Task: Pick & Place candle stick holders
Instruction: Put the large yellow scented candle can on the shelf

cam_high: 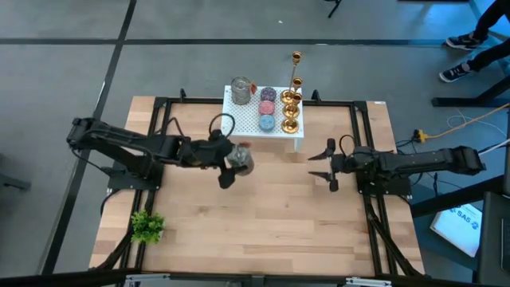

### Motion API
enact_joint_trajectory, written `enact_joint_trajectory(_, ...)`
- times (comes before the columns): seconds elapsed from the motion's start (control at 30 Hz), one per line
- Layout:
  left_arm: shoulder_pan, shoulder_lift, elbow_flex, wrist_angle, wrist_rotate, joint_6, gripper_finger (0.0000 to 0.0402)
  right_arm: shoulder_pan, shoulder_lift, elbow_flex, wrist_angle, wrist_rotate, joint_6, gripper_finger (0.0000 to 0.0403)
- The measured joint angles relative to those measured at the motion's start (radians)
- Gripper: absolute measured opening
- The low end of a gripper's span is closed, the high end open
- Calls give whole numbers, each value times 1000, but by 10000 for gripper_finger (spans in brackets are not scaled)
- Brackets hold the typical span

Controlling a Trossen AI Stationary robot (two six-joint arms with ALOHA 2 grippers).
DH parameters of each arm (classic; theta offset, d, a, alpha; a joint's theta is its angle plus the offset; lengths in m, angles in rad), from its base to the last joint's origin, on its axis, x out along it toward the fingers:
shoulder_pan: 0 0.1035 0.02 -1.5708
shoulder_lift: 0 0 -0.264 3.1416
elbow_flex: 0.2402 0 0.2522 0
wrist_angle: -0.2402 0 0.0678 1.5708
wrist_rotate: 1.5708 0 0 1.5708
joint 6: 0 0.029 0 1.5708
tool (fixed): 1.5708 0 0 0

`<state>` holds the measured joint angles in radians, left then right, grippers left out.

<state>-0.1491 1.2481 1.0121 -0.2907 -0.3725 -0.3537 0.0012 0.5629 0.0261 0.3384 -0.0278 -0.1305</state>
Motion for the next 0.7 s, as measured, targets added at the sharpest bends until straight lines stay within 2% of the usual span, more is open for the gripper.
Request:
enact_joint_trajectory(0.17,47,0,82,-120,0,-1,354,-48,-54,0,-93,90,26,232)
enact_joint_trajectory(0.3,80,19,190,-253,-21,2,354,-55,-112,0,-147,298,108,232)
enact_joint_trajectory(0.37,96,30,227,-257,-34,9,354,-52,-148,0,-184,387,116,232)
enact_joint_trajectory(0.47,134,29,246,-287,-37,16,354,-40,-197,0,-229,377,77,232)
enact_joint_trajectory(0.7,282,73,244,-311,87,52,354,-38,-315,0,-353,139,16,232)
